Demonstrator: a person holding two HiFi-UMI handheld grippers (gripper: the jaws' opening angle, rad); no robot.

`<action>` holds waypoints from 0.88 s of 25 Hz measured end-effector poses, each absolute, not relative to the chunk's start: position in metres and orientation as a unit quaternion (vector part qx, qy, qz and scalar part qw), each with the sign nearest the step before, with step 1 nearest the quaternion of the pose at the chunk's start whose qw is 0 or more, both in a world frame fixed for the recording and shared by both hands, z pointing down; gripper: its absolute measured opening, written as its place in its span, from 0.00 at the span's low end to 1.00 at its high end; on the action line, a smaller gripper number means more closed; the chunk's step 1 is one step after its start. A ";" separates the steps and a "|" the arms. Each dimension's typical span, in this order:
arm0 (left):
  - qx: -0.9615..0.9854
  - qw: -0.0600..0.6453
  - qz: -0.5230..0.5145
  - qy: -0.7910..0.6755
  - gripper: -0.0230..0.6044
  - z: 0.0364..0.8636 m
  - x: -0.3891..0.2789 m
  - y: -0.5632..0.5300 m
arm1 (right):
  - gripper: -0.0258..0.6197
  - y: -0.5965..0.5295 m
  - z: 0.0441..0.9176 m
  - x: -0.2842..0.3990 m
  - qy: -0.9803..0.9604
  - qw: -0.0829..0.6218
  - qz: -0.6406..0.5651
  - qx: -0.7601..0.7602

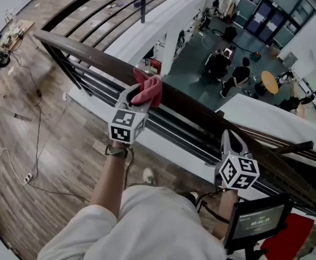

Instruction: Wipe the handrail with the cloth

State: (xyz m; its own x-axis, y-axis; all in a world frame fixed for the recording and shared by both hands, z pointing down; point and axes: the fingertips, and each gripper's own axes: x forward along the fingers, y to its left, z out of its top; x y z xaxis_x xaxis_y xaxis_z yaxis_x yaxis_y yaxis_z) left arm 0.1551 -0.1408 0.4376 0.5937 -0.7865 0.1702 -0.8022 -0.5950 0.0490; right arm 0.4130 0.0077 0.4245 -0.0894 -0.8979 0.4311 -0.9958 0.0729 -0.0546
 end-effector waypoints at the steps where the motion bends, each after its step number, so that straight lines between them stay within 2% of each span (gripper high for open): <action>1: 0.889 0.060 0.065 -0.449 0.27 0.439 0.153 -0.141 | 0.04 0.008 0.425 0.413 -0.718 0.143 0.170 0.660; 22: 0.861 0.054 0.056 -0.503 0.28 0.459 0.122 -0.128 | 0.04 0.025 0.436 0.430 -0.701 0.157 0.184 0.671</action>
